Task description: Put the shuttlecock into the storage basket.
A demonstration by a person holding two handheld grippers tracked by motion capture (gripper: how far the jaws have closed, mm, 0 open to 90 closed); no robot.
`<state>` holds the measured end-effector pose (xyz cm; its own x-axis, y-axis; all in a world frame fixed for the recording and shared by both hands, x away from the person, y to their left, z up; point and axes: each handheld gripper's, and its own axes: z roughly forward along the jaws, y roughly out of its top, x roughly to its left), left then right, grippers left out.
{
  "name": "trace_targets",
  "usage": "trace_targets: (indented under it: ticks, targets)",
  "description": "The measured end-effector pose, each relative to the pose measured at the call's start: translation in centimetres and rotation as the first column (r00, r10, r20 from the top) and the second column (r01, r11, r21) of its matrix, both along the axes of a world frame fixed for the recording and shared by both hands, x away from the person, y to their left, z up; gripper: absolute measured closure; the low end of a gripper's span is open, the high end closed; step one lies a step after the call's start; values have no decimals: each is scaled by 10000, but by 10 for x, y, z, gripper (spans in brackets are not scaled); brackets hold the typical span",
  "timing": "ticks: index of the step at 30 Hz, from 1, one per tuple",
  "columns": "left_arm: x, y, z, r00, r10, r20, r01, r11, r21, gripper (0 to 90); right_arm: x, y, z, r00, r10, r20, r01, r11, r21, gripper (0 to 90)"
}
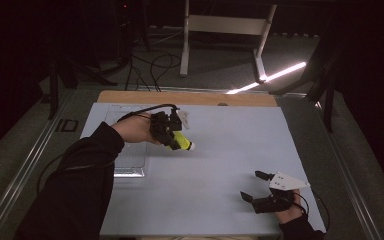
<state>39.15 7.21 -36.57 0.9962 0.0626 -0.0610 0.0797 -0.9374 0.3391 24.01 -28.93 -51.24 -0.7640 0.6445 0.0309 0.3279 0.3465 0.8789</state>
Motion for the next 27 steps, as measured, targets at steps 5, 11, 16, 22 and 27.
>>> trace_targets:
  ticks: [5, 11, 16, 22, 27]
  targets:
    - [3, 21, 8, 9991, 390, 139, -387, 9991, -161, 894, -1, 0, 0, 10000, -59, -5, 59, 10000, -20, 82]
    - [0, 42, 19, 9973, 689, 260, -682, 9973, -284, 893, 0, 2, 0, 10000, -26, -14, 25, 10000, -72, 82]
    - [-2, 60, 22, 9951, 922, 349, -913, 9955, -247, 894, -1, 2, 1, 10000, -9, 29, 9, 9999, -104, 82]
    - [-5, 78, 23, 9927, 1185, 201, -1180, 9927, -259, 893, -1, 2, 0, 10000, -12, 2, 12, 9999, -101, 82]
    - [-7, 98, 24, 9891, 1456, 239, -1450, 9892, -227, 893, -1, 2, 0, 10000, -24, -10, 24, 9999, -139, 82]
